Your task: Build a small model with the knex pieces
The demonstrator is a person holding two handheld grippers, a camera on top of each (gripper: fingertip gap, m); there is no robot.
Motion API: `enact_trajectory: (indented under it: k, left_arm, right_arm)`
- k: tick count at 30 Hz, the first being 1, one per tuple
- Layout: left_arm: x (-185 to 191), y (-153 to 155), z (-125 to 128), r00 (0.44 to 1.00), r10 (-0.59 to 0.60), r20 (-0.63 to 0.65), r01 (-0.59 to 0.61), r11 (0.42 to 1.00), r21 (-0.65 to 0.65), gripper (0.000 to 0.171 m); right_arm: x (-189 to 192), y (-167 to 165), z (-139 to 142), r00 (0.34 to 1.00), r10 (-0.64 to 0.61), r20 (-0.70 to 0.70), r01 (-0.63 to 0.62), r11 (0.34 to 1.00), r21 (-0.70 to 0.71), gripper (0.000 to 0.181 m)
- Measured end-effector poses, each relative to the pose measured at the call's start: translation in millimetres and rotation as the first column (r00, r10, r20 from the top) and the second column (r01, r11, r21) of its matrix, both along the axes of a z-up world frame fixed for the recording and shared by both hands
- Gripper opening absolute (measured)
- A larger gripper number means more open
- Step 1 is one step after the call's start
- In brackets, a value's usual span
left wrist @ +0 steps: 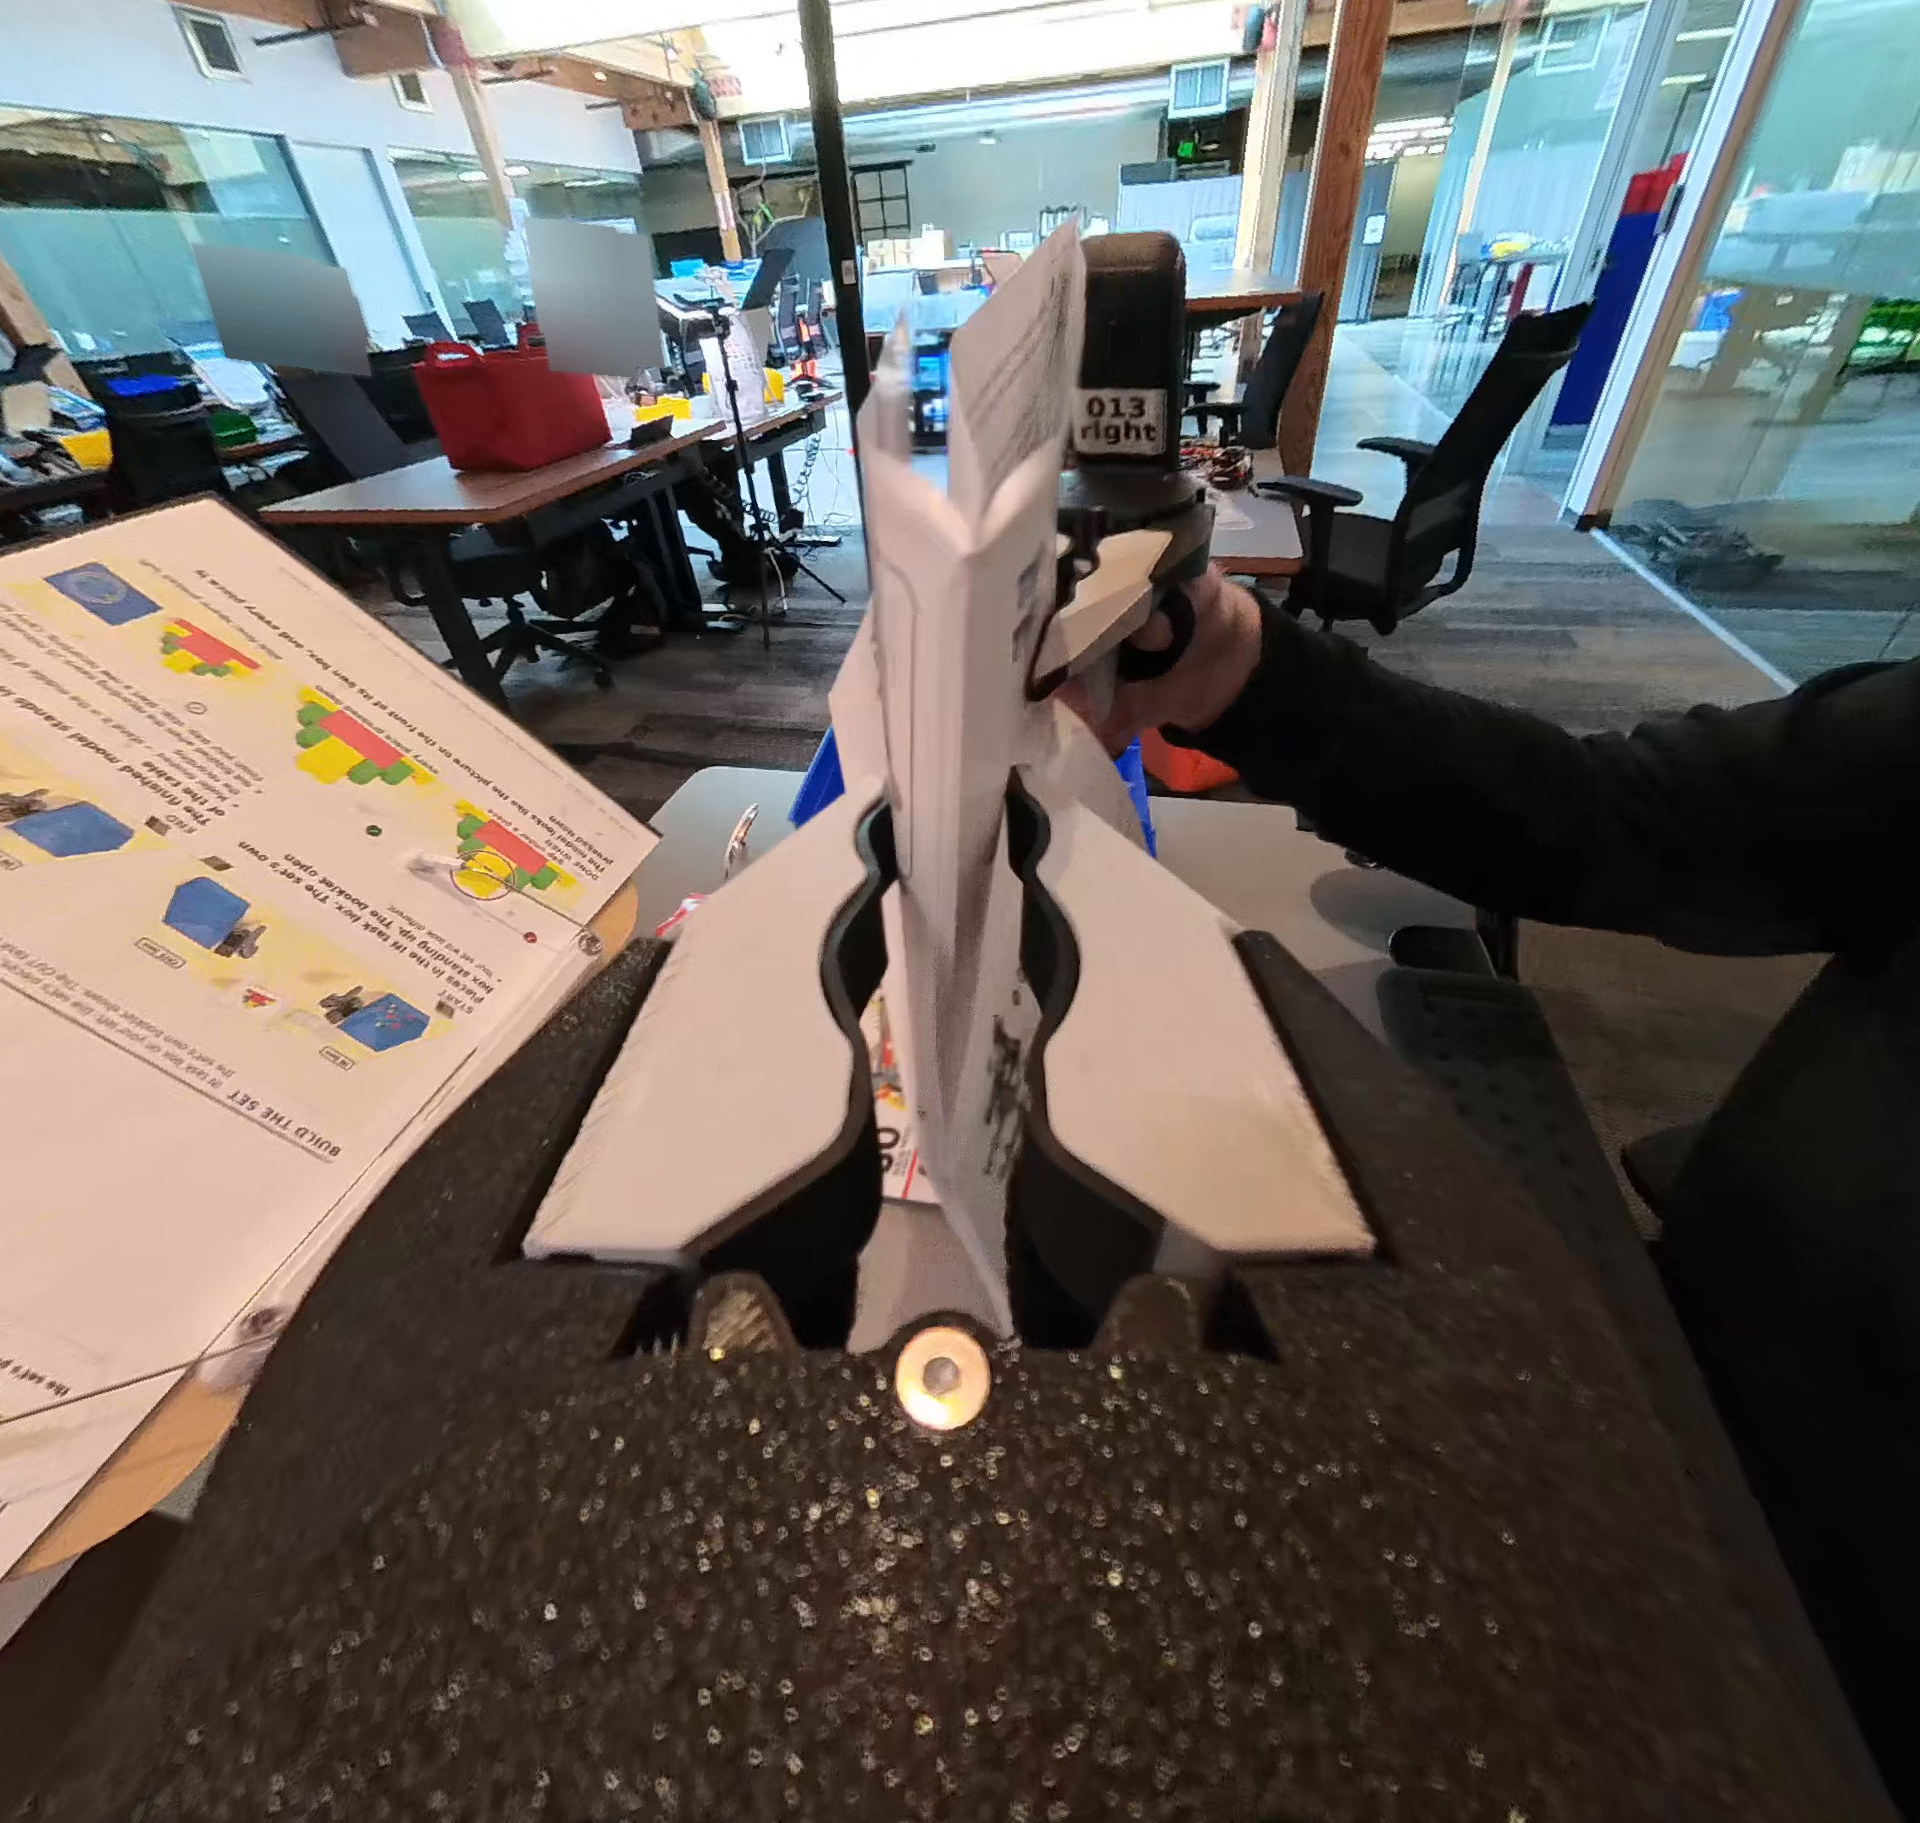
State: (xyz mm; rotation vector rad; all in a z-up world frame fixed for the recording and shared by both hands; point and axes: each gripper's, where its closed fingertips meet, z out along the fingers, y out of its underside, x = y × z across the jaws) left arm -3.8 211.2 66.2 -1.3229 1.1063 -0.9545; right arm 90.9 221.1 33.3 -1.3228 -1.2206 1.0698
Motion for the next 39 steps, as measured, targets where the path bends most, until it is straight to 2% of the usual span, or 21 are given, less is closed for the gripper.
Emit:
enact_trajectory:
  k: [3, 10, 11, 12, 13, 14, 15, 16, 19, 22, 24, 29, 31, 36, 39]
  left_arm:
    - [-0.1, 1.8, -0.6, 1.000, 0.017, -0.005, -0.017, 1.000, 0.009, 0.000]
    - [-0.5, 10.1, 8.2, 0.998, 0.055, 0.009, -0.055, 0.998, -0.002, 0.000]
    - [-0.2, 9.0, 9.9, 0.999, 0.052, 0.008, -0.052, 0.999, -0.002, 0.000]
    - [0.3, 8.1, 11.9, 0.999, 0.051, 0.009, -0.051, 0.999, 0.002, 0.000]
    - [0.6, 7.7, 14.2, 0.998, 0.054, 0.012, -0.054, 0.999, 0.003, 0.000]
    - [0.7, 8.2, 16.7, 0.998, 0.061, 0.016, -0.061, 0.998, 0.000, 0.000]
    - [1.0, 8.2, 19.0, 0.998, 0.061, 0.019, -0.061, 0.998, -0.001, 0.000]
    - [1.6, 7.2, 21.2, 0.998, 0.054, 0.021, -0.054, 0.999, 0.001, 0.000]
    - [2.1, 8.8, 28.1, 0.998, 0.064, 0.028, -0.064, 0.998, 0.013, 0.000]
    - [-1.7, 18.2, 32.2, 0.993, 0.110, 0.037, -0.111, 0.993, 0.035, 0.021]
    - [-8.5, 29.6, 30.1, 0.986, 0.162, 0.036, -0.164, 0.986, 0.042, 0.044]
    - [-28.4, 62.1, 6.9, 0.964, 0.267, -0.019, -0.266, 0.963, 0.044, 0.048]
    - [-33.8, 78.2, -9.6, 0.942, 0.326, -0.075, -0.319, 0.943, 0.096, 0.050]
    - [-39.1, 127.3, -69.5, 0.832, 0.486, -0.269, -0.417, 0.866, 0.276, 0.050]
    - [-31.0, 152.8, -108.3, 0.766, 0.516, -0.384, -0.396, 0.848, 0.352, 0.051]
  right_arm:
    - [0.0, -2.4, 0.1, 1.000, 0.015, 0.001, -0.015, 1.000, 0.001, 0.000]
    - [-3.2, -5.1, 2.7, 1.000, 0.018, -0.018, -0.017, 0.999, 0.030, 0.000]
    - [-3.3, -2.5, 3.9, 1.000, -0.004, -0.024, 0.005, 0.999, 0.045, 0.006]
    - [-3.4, 0.7, 5.7, 0.999, -0.028, -0.034, 0.030, 0.998, 0.054, 0.029]
    - [-4.3, 1.9, 5.5, 0.999, -0.036, -0.029, 0.038, 0.998, 0.059, 0.038]
    - [-5.5, 2.3, 4.0, 0.999, -0.039, -0.017, 0.040, 0.997, 0.068, 0.028]
    - [-6.5, 2.8, 3.7, 0.999, -0.042, -0.013, 0.043, 0.996, 0.081, 0.005]
    - [-8.0, 3.6, 3.6, 0.999, -0.042, -0.009, 0.043, 0.996, 0.078, 0.000]
    - [-10.7, 6.1, 4.2, 0.999, -0.043, -0.005, 0.043, 0.996, 0.072, 0.000]
    - [-8.3, 10.1, 12.6, 0.997, -0.060, -0.047, 0.063, 0.996, 0.061, 0.000]
    - [-3.1, 17.1, 18.5, 0.993, -0.097, -0.070, 0.102, 0.993, 0.062, 0.000]
    - [24.0, 41.3, 43.7, 0.966, -0.215, -0.145, 0.224, 0.973, 0.053, 0.000]
    - [34.9, 52.5, 53.6, 0.952, -0.258, -0.165, 0.268, 0.962, 0.045, 0.000]
    - [51.6, 79.1, 76.9, 0.919, -0.332, -0.211, 0.349, 0.936, 0.051, 0.000]
    - [59.6, 97.3, 85.4, 0.901, -0.380, -0.208, 0.401, 0.913, 0.071, 0.000]
